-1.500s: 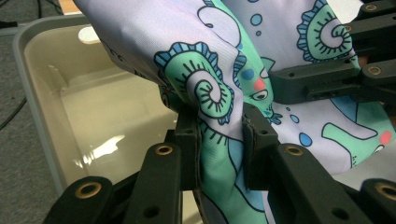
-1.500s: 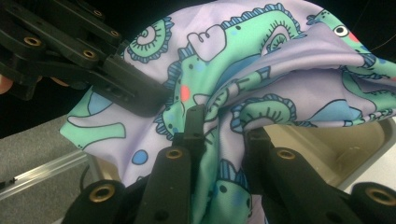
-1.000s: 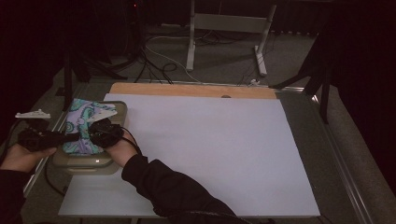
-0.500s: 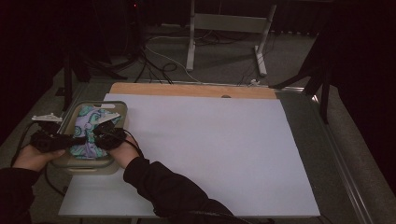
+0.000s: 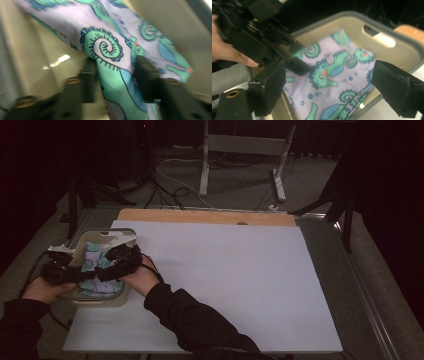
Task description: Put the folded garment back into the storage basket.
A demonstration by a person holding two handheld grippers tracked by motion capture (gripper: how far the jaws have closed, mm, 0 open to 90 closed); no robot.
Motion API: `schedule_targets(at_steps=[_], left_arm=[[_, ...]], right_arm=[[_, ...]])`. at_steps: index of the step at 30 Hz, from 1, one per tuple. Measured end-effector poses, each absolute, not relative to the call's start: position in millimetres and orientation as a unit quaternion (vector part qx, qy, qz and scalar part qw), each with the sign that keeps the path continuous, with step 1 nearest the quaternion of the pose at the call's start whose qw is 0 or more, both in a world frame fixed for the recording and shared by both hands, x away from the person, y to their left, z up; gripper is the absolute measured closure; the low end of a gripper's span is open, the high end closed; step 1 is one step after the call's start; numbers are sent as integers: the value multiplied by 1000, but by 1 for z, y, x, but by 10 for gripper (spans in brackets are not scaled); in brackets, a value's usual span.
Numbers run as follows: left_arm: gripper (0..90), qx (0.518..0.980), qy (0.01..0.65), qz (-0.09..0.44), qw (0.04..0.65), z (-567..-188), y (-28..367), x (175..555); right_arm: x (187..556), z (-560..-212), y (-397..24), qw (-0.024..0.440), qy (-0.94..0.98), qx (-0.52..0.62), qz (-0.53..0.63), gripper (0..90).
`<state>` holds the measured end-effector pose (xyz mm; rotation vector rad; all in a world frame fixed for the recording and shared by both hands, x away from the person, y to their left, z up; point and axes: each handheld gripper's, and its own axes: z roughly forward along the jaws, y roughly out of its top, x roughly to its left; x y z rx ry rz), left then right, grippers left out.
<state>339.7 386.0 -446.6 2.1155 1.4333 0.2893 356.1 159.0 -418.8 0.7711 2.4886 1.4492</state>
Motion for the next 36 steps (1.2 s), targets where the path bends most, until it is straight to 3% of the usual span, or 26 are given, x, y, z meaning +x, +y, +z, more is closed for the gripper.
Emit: schedule_targets(at_steps=[2,5,7,8,11,16,36], left_arm=[[363,779,540,121,294,-440,386,338],[251,767,543,132,315,-428,386,333],[238,768,534,127,329,-420,386,330],[139,773,525,123,335,-417,385,328],[129,770,513,127,358,-408,379,324],[14,774,488,133,382,-395,360,320],[0,801,395,104,438,-375,272,324]], right_arm=[[356,-413,153,81,826,253,496,107],[357,-403,144,91,820,246,509,101],[357,-398,136,97,821,234,512,101],[359,-395,128,100,823,227,511,101],[361,-393,119,98,820,227,517,98],[365,-392,101,98,818,228,519,93],[385,-387,41,102,822,232,510,93]])
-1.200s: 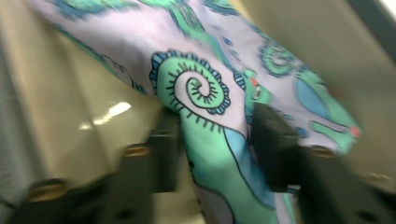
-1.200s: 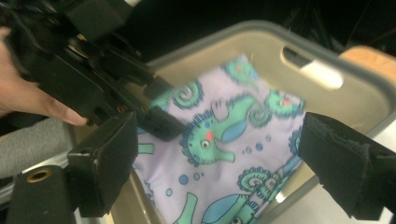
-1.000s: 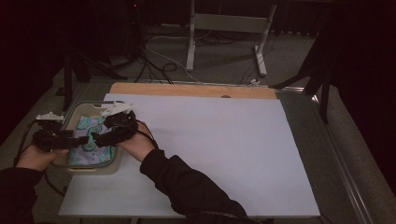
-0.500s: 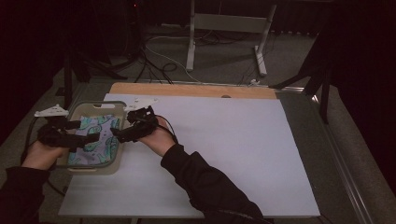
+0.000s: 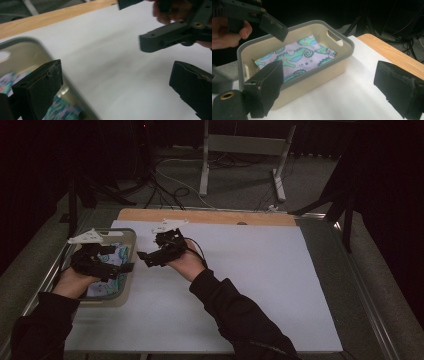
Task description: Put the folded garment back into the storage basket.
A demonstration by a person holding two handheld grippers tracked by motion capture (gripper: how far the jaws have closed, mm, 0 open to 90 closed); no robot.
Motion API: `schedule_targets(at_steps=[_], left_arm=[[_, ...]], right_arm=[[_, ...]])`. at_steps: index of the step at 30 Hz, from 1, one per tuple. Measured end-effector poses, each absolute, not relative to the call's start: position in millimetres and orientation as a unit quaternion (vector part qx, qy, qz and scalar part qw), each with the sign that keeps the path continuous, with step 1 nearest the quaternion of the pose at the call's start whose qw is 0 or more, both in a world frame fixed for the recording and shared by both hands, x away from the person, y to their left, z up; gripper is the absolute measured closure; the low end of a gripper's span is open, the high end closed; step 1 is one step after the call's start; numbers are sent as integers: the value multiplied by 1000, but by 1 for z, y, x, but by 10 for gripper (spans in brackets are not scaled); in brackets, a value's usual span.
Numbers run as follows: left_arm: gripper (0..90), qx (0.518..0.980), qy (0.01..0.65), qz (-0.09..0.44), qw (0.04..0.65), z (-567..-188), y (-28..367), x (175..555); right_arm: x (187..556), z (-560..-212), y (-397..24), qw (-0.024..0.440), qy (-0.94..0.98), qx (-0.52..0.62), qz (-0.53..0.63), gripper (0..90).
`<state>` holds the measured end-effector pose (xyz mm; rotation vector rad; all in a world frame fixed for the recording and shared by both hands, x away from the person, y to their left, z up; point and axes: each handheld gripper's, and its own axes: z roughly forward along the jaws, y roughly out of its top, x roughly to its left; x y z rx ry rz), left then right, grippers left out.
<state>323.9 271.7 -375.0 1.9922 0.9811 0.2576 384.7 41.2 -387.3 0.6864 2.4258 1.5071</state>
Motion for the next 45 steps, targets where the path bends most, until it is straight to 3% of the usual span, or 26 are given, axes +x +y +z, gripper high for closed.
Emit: schedule_targets(at_steps=[12,24,45], left_arm=[[0,813,351,100,453,-382,220,317],[0,831,302,105,455,-386,180,306],[0,856,240,76,451,-433,138,277]], right_arm=[[394,-392,6,95,825,224,510,94],[376,-395,-39,98,823,216,516,94],[327,-457,-108,83,836,213,499,94]])
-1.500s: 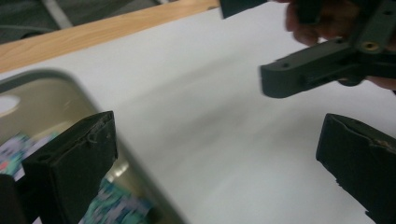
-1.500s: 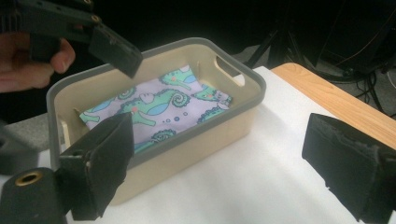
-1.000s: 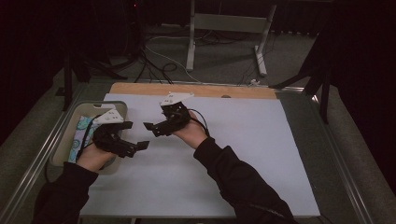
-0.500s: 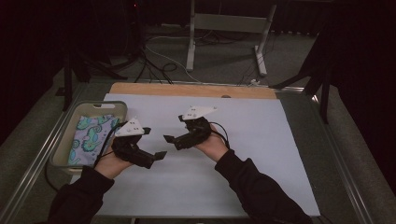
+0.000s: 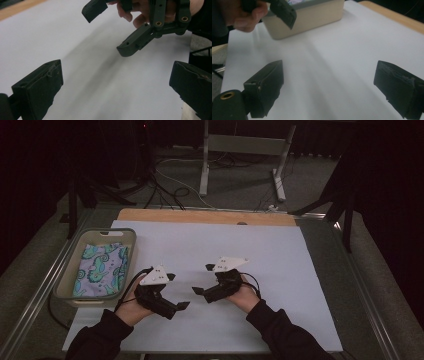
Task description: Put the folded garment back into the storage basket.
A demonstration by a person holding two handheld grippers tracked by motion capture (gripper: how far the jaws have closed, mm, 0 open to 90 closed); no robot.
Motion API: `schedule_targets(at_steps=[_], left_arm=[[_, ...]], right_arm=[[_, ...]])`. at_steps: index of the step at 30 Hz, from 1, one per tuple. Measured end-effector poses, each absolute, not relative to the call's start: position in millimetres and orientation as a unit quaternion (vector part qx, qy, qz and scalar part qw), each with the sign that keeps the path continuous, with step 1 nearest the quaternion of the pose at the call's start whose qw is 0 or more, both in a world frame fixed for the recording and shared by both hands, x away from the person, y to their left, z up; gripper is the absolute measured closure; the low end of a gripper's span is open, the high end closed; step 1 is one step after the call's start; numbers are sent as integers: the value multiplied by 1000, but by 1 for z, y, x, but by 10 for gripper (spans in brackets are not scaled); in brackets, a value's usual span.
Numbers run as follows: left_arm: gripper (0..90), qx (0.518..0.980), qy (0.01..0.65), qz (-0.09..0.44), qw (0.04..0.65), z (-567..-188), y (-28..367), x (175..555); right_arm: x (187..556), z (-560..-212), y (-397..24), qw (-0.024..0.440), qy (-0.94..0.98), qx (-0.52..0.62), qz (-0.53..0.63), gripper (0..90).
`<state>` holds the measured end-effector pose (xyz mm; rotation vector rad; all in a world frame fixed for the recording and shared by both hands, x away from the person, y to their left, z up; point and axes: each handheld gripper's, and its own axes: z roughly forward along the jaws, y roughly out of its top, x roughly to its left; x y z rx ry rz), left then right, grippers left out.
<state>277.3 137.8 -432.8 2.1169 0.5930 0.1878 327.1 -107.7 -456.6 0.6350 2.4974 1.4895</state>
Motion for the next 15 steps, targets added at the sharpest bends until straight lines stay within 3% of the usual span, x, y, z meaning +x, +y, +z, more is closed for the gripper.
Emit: schedule_targets(at_steps=[15], left_arm=[[0,871,223,81,430,-465,131,259]], right_arm=[[299,-493,-145,59,851,185,489,94]])
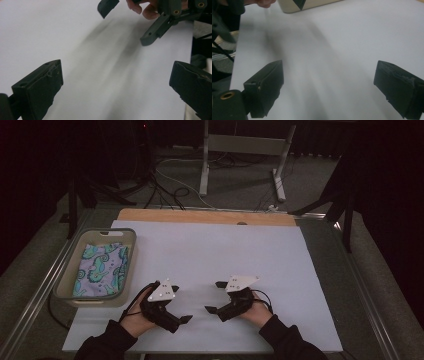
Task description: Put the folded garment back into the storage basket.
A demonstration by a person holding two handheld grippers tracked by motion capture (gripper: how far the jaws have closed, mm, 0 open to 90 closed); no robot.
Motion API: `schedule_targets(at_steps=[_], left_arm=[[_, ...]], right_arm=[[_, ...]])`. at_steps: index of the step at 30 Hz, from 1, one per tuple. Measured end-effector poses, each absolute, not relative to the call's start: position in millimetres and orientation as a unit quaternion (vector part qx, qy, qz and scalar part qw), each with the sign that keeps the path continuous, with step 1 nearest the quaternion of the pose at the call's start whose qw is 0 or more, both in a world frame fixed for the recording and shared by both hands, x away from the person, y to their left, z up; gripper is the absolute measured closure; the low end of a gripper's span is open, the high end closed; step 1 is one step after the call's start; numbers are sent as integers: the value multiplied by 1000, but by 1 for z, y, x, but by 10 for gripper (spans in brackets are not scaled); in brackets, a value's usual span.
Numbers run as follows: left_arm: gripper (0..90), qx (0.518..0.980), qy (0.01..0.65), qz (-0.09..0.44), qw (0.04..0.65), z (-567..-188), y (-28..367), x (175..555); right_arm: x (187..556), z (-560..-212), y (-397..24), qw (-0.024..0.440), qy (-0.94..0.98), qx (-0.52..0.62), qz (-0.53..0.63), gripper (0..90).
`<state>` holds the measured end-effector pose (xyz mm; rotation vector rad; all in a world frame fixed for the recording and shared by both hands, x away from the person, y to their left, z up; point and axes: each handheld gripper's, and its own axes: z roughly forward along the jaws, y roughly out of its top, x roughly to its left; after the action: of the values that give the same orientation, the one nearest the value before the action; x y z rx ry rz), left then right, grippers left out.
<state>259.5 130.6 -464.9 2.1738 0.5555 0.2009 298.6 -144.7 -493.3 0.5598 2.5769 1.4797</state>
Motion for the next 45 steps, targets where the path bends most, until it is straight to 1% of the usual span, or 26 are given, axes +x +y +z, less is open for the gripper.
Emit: schedule_targets(at_steps=[6,7,13,18,19,28,33,41,45], left_arm=[[0,872,228,78,426,-470,139,256],[0,870,233,78,428,-472,143,254],[0,867,243,77,429,-475,156,249],[0,865,248,78,430,-477,162,246],[0,864,251,78,429,-478,166,245],[0,865,262,79,421,-485,178,240],[0,861,272,82,422,-486,184,239],[0,857,281,87,423,-487,192,236],[0,854,286,83,427,-490,195,231]], right_arm=[[291,-498,-159,58,854,189,481,94],[285,-502,-170,62,853,187,482,94],[277,-505,-190,67,861,190,467,93],[271,-506,-206,78,863,200,458,94],[268,-505,-218,84,862,203,457,94],[260,-503,-253,112,860,234,440,94],[254,-502,-267,126,859,243,432,94],[245,-502,-286,137,853,266,428,94],[236,-502,-306,157,843,290,425,94]])
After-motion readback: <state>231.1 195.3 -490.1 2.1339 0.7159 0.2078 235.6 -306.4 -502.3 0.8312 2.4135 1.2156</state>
